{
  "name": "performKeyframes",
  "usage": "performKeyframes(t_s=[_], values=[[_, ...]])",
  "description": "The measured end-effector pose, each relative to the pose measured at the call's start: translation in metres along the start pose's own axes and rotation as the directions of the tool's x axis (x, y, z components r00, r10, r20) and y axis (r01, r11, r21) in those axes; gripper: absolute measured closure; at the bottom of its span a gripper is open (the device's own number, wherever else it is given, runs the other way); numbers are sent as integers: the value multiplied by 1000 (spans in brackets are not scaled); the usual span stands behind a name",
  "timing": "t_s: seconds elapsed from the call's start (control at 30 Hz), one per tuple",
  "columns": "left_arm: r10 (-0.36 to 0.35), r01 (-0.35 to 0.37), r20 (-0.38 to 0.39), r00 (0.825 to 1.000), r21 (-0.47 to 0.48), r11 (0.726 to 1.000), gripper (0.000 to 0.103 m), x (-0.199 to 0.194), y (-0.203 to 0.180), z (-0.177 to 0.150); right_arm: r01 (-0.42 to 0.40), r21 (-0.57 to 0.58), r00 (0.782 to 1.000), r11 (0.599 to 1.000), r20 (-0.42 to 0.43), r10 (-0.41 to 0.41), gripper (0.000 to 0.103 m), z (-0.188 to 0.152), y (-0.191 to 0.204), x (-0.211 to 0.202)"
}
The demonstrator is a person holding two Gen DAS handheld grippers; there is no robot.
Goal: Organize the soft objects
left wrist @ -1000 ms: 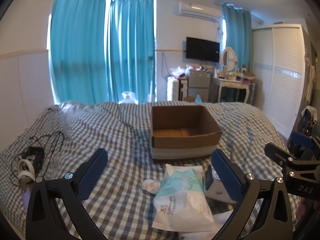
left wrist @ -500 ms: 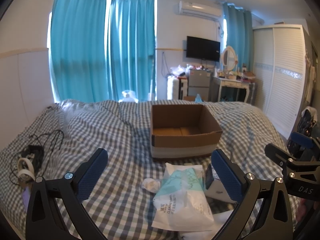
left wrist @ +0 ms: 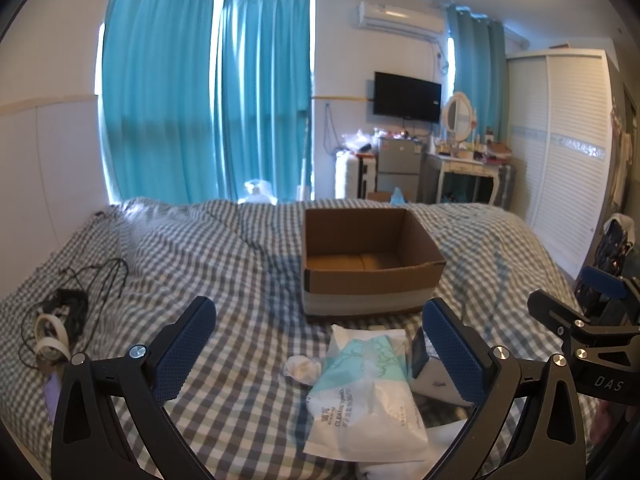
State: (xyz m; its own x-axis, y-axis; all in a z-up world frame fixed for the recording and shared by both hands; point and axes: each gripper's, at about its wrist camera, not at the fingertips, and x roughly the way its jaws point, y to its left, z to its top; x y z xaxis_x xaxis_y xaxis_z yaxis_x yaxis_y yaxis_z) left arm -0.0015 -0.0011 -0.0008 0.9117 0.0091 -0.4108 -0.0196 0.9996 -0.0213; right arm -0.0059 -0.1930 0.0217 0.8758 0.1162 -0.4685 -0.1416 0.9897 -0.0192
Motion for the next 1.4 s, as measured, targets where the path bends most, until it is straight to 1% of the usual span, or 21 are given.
performKeyframes(t_s=[0.83,1.1,1.4], values=[[-2,2,-2,1000,1,1000,0,0,0,0,0,-3,1000,1000,-10,0,0,0,3,2],[-6,6,8,1000,-3,1000,0,-3,2,0,0,-7,1000,1000,-11,0,0,1,3,1],[-42,42,5,999,3,999,0,-9,1,10,19,-59,1000,998,-7,-19,0,8,2,-12]])
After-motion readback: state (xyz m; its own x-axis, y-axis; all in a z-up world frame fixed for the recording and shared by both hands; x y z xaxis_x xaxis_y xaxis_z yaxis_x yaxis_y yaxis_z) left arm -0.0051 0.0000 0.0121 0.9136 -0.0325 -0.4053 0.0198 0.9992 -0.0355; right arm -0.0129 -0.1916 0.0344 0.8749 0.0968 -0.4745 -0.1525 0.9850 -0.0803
